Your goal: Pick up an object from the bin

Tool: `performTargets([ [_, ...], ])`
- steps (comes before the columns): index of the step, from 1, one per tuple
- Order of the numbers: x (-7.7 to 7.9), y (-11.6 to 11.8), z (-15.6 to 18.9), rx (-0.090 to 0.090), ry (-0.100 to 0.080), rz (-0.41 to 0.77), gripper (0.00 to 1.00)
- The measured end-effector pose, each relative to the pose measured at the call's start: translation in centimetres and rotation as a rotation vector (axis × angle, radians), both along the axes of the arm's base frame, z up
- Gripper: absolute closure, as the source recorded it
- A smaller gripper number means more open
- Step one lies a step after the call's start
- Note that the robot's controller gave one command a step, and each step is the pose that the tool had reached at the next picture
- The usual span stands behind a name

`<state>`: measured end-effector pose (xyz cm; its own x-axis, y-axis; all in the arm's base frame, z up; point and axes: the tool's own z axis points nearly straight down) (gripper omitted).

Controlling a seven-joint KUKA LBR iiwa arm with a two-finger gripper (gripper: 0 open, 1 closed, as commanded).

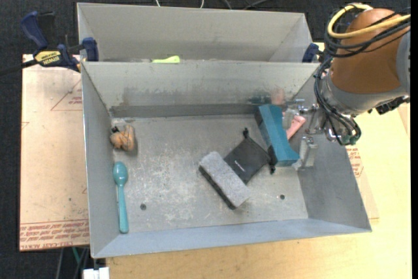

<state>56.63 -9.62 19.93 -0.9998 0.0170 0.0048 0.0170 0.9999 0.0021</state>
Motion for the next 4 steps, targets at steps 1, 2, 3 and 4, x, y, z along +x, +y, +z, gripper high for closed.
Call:
performTargets([
  [1,-0.6,0.8,-3.2,-0.002,-0.011,0.085,0.0],
  [2,-1.0,3.1,-6.5,0.0,-0.009,-0.028,0.0],
  [3,-2.6,3.2,-12.3,0.0,-0.007,-0.119,0.0],
  [4,3.8,4.6,-12.8,0.001,-0.019,-0.067,1.0],
])
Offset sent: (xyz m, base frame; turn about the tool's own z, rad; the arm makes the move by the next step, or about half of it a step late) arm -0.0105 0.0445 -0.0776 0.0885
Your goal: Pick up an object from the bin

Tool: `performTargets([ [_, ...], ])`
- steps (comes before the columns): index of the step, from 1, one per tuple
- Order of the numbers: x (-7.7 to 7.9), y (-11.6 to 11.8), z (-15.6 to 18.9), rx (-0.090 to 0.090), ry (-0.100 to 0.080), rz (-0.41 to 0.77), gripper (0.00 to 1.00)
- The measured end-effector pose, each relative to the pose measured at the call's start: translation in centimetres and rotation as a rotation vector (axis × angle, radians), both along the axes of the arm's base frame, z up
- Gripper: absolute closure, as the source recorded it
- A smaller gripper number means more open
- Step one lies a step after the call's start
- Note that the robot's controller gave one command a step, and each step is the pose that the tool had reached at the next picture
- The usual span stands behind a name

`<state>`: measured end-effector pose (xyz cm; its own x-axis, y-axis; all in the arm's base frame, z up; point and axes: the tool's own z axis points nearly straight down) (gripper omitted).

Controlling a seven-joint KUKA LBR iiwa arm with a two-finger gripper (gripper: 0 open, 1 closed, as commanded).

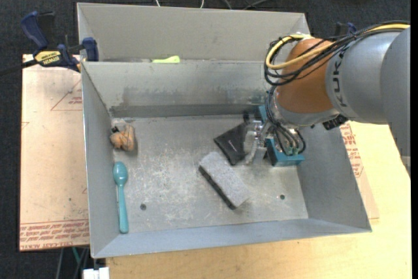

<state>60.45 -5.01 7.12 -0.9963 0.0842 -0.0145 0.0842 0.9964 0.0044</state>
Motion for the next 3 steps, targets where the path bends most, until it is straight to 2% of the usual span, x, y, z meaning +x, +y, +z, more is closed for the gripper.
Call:
performTargets([
  [1,0.0,0.0,0.0,0.0,0.0,0.001,1.0],
  [2,-0.7,-0.4,5.6,0.001,0.005,-0.008,1.0],
  [3,0.0,-0.9,8.6,0.001,0.0,-0.009,1.0],
])
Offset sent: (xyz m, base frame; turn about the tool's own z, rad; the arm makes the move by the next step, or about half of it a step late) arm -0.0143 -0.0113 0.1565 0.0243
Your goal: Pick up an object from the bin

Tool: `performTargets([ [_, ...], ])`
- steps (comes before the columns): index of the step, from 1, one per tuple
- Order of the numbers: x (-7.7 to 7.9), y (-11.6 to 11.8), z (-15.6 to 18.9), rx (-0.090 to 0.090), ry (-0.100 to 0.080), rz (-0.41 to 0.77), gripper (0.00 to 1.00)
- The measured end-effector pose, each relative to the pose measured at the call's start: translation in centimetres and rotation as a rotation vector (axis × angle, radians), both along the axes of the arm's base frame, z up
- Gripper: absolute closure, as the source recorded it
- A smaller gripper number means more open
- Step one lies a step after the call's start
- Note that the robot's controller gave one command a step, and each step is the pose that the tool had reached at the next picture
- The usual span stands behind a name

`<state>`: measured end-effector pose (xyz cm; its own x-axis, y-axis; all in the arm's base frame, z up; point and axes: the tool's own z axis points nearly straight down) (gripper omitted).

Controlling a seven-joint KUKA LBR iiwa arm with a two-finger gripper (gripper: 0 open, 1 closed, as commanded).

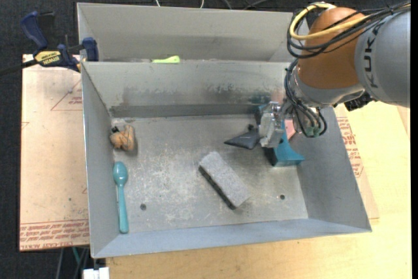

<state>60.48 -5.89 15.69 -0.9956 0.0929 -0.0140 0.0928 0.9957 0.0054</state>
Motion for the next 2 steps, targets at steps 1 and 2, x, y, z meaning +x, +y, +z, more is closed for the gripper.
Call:
performTargets([
  [1,-0.3,2.4,1.2,-0.002,-0.002,0.14,1.0],
  [2,-0.5,0.8,8.0,-0.006,-0.005,0.355,1.0],
])
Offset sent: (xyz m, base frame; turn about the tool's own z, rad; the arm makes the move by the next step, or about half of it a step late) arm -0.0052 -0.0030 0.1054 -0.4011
